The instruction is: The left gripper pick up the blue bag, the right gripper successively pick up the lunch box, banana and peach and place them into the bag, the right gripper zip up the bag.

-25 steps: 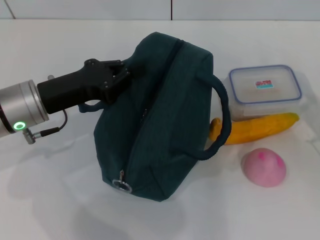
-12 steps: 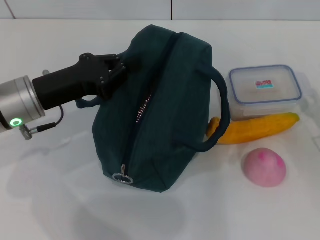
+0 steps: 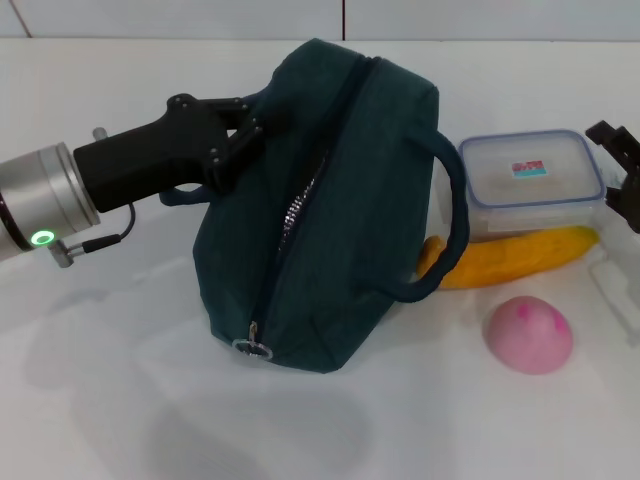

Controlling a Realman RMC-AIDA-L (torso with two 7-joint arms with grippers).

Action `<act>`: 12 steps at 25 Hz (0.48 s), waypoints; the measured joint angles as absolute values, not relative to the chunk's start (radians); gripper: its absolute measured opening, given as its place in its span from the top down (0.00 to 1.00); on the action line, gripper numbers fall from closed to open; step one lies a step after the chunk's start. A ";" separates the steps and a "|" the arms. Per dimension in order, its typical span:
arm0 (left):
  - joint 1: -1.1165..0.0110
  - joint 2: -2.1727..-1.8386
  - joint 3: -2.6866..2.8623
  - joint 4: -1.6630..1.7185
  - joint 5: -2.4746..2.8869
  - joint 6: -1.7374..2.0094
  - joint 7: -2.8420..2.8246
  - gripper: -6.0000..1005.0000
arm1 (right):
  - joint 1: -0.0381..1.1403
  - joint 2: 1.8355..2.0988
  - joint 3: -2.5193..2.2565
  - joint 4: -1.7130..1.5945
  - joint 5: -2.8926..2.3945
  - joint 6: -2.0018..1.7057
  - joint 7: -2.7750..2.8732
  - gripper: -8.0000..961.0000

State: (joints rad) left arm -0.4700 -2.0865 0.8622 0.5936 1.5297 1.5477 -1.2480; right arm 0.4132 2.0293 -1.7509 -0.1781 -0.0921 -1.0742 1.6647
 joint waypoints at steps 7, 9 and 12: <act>-0.484 -2.088 0.866 0.585 1.529 1.548 -1.209 0.95 | 0.440 2.029 -1.912 -0.207 0.068 -1.025 1.713 0.09; -0.487 -2.088 0.866 0.581 1.529 1.548 -1.200 0.95 | 0.441 2.029 -1.988 -0.226 0.151 -1.008 1.712 0.10; -0.487 -2.088 0.865 0.580 1.532 1.548 -1.189 0.95 | 0.438 2.029 -2.059 -0.242 0.236 -0.999 1.698 0.11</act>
